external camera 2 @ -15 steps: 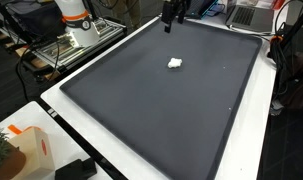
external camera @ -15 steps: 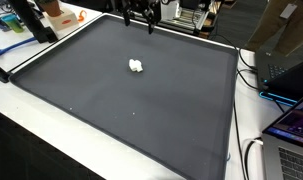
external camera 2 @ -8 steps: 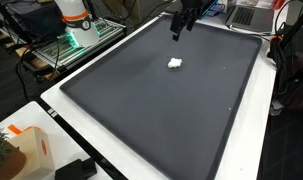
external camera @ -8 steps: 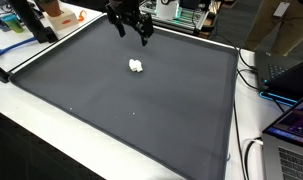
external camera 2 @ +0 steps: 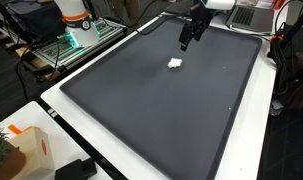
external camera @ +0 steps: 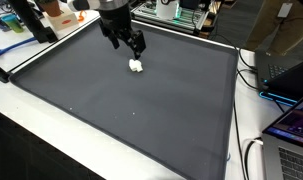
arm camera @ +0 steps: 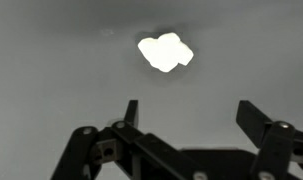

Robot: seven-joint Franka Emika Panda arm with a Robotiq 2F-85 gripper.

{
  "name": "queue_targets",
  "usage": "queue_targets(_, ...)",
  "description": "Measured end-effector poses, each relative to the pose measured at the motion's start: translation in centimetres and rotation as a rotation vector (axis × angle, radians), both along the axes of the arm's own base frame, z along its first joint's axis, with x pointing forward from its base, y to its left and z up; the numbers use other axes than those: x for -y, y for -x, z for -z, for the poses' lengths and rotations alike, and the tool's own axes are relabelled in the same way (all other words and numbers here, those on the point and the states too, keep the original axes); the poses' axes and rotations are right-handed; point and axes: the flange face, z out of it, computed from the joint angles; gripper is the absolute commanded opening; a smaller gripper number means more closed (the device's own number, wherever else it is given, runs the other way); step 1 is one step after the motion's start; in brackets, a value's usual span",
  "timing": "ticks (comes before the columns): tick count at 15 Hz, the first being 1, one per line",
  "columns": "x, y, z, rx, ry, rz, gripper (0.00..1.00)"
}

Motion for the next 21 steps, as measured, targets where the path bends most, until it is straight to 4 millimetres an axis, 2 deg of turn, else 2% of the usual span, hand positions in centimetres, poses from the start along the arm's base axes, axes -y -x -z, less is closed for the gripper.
queue_targets(6, -1.9, -3.1, 0.5, -0.123, 0.011, -0.081, 1.00)
queue_targets(9, -1.4, -4.0, 0.9, -0.230, -0.033, -0.109, 1.00)
queue_targets(17, -0.6, -5.2, 1.8, -0.247, -0.010, -0.100, 1.00)
queue_targets(21, -0.4, -5.7, 3.2, -0.305, 0.018, -0.083, 1.00)
